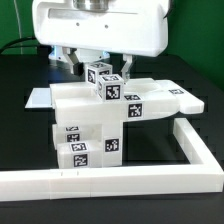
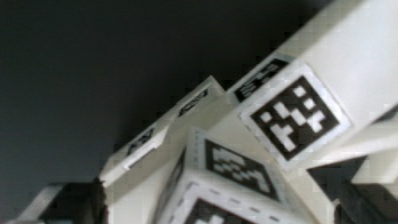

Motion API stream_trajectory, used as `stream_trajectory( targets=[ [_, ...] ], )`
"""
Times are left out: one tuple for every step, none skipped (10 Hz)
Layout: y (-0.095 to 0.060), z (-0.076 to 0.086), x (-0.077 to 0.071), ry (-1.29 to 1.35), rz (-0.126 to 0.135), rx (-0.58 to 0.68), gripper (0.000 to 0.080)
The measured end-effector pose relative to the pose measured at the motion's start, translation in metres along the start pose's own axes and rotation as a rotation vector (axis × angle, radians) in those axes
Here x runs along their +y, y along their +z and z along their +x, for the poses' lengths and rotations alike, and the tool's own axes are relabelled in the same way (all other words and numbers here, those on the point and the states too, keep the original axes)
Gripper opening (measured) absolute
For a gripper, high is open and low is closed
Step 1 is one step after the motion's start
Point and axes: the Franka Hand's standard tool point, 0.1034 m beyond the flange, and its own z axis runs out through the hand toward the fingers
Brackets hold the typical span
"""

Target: Assemble chair

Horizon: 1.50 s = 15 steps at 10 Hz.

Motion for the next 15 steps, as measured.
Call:
stream_trajectory(
  targets=[
    [0.0000, 0.0001, 0.0003, -0.018, 0.000, 0.000, 0.0648],
    [0.0000, 0.0005, 0.0010, -0.107, -0.001, 0.000, 0.0648],
    [0.0000, 0.0007, 0.0014, -0.180, -0.001, 0.000, 0.0648],
    [0.0000, 0.0007, 0.0017, -0.256, -0.003, 0.000, 0.0648],
    [0.0002, 0.0009, 0.0027, -0.367, -0.014, 0.002, 0.0648],
    [0.0004, 0.0009, 0.0035, -0.421, -0.024, 0.002, 0.0648],
    [0.0006, 0.0015, 0.0046, -0.534, -0.035, 0.005, 0.0648],
    [0.0011, 0.0020, 0.0046, -0.628, -0.040, 0.012, 0.0648],
    [0.0016, 0.0013, 0.0043, -0.697, -0.048, 0.009, 0.0648],
    [0.0016, 0.0015, 0.0048, -0.793, -0.055, 0.007, 0.0648],
    [0.0016, 0.0020, 0.0058, -0.871, -0.061, 0.004, 0.0648],
    [0.0016, 0.0021, 0.0060, -0.911, -0.064, 0.002, 0.0648],
    [0.0015, 0.0022, 0.0062, -0.900, -0.064, 0.002, 0.0506],
    [0.0015, 0.0022, 0.0063, -0.900, -0.064, 0.002, 0.0354],
    [0.0015, 0.0023, 0.0064, -0.883, -0.064, 0.003, 0.0354]
  ],
)
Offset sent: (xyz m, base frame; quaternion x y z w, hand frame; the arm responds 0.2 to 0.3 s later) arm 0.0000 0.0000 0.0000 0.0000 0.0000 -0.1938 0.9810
